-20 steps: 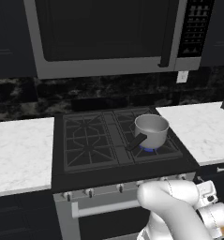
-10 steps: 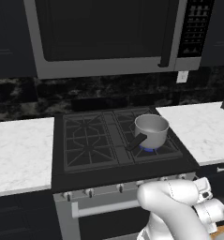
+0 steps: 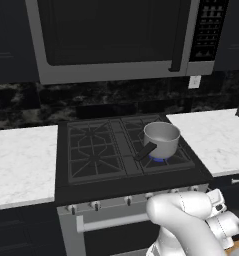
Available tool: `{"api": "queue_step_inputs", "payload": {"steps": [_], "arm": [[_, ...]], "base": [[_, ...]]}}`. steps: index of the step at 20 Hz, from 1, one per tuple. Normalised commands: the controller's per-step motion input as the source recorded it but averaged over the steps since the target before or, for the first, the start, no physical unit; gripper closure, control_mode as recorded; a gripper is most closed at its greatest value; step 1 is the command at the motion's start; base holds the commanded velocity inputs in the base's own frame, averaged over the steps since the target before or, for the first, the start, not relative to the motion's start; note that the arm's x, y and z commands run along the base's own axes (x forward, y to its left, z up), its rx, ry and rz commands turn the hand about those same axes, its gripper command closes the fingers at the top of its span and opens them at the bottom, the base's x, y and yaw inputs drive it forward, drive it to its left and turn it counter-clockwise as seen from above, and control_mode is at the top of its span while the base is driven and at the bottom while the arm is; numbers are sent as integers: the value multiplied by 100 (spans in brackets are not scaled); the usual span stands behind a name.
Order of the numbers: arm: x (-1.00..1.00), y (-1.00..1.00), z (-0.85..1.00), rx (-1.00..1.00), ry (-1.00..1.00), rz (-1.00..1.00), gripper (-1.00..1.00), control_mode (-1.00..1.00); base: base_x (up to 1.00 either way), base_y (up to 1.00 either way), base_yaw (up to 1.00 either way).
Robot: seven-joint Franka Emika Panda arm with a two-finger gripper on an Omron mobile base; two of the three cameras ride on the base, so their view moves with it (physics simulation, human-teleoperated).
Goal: Turn off the front right burner of the stove.
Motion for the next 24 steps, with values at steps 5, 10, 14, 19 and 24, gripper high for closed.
{"api": "queue_step_inputs", "payload": {"steps": [5, 10, 14, 19, 24], "arm": [[1, 0, -24, -3, 3, 1, -100, -100], [0, 1, -22, -4, 0, 0, -100, -100], [0, 5, -37, -9, 0, 0, -100, -100], [0, 3, -48, -10, 0, 1, -100, -100], [0, 0, -59, -13, 0, 2, -100, -100]], "base": [[0, 0, 0], [0, 0, 0], [0, 0, 0], [0, 0, 0], [0, 0, 0]]}}
